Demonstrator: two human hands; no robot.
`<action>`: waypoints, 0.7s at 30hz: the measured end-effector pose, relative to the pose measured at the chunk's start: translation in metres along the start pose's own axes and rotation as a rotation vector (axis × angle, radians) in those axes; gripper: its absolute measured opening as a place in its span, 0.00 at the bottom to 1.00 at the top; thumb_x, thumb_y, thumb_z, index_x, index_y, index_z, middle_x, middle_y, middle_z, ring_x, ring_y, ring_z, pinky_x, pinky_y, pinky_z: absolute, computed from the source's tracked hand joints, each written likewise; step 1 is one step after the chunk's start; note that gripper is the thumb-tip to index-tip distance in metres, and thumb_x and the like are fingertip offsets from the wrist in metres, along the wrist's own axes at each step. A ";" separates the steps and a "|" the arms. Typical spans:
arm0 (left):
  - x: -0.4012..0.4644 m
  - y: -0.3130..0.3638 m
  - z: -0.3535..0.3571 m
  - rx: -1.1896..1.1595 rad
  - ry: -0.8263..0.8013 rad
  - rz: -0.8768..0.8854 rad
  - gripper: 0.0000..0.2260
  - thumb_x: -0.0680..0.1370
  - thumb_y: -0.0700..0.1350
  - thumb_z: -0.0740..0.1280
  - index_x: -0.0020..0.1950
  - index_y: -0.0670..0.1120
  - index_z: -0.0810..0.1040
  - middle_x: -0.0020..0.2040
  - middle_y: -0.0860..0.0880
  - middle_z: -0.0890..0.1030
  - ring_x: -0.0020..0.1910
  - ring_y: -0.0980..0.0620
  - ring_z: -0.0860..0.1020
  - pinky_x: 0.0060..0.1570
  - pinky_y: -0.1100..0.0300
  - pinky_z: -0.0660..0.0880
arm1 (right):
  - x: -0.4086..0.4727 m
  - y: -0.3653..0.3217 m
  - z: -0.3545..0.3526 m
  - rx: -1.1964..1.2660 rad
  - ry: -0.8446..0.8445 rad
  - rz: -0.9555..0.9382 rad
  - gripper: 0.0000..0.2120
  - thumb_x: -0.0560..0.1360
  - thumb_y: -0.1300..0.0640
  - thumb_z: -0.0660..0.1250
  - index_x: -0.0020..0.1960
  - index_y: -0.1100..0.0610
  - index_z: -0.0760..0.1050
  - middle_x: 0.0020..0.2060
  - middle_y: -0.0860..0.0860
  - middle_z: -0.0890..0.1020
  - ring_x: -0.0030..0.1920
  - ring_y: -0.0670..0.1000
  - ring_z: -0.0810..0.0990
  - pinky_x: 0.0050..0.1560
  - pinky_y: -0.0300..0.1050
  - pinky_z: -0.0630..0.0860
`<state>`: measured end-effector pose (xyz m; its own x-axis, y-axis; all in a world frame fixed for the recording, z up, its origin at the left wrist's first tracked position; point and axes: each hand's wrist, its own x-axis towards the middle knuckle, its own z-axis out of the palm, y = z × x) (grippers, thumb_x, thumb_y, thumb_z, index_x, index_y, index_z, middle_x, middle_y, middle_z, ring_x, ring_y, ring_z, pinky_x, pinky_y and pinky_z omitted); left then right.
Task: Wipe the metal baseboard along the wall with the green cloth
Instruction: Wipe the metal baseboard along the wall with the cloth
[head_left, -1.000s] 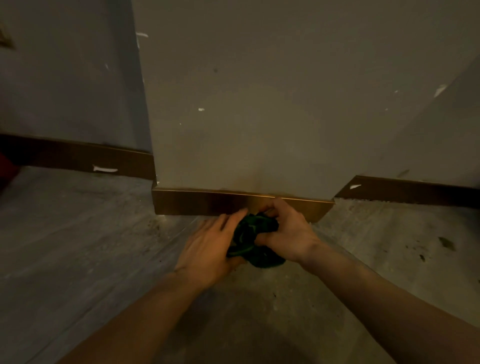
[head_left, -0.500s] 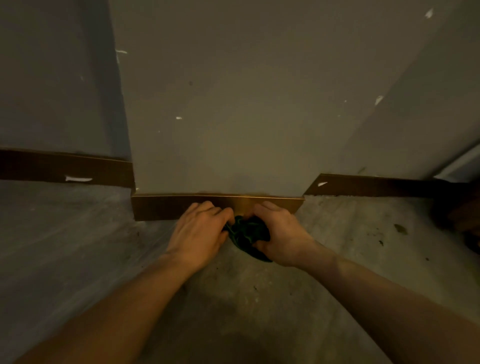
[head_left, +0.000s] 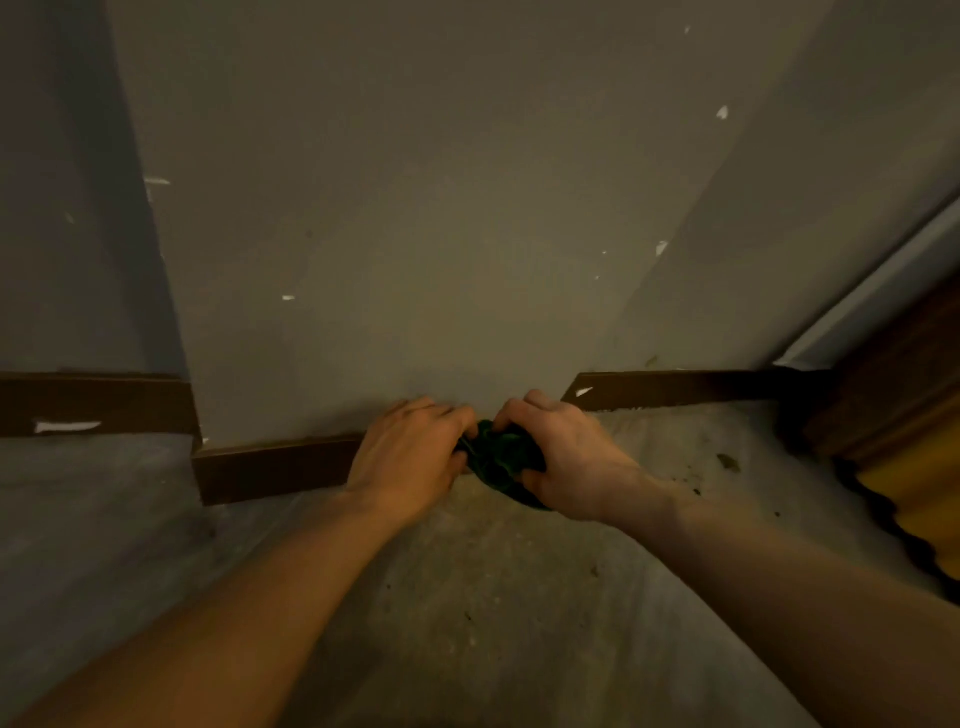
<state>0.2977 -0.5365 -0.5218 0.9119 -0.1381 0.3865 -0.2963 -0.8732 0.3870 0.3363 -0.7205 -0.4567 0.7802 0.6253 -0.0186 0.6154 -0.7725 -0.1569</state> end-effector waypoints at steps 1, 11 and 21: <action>0.005 0.001 -0.003 0.014 -0.007 0.015 0.06 0.76 0.47 0.70 0.50 0.54 0.74 0.47 0.52 0.81 0.50 0.48 0.76 0.40 0.57 0.60 | 0.000 0.002 -0.004 -0.008 0.001 0.005 0.22 0.67 0.61 0.72 0.58 0.48 0.70 0.53 0.49 0.73 0.50 0.56 0.77 0.50 0.55 0.78; 0.079 0.048 -0.018 0.133 -0.068 0.116 0.08 0.73 0.51 0.72 0.45 0.54 0.74 0.43 0.51 0.81 0.44 0.45 0.80 0.36 0.54 0.70 | -0.008 0.060 -0.066 -0.103 -0.061 -0.139 0.23 0.71 0.61 0.71 0.62 0.50 0.68 0.53 0.51 0.72 0.48 0.56 0.77 0.47 0.53 0.77; 0.122 0.109 0.038 0.186 -0.068 0.048 0.07 0.75 0.51 0.68 0.51 0.55 0.73 0.48 0.51 0.82 0.49 0.45 0.79 0.41 0.53 0.69 | -0.010 0.178 -0.062 0.000 0.038 -0.217 0.24 0.68 0.59 0.72 0.60 0.44 0.68 0.54 0.45 0.72 0.51 0.50 0.74 0.47 0.43 0.71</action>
<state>0.3875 -0.6662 -0.4638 0.9170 -0.2071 0.3409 -0.2876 -0.9354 0.2055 0.4452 -0.8712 -0.4237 0.6328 0.7725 0.0534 0.7697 -0.6198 -0.1531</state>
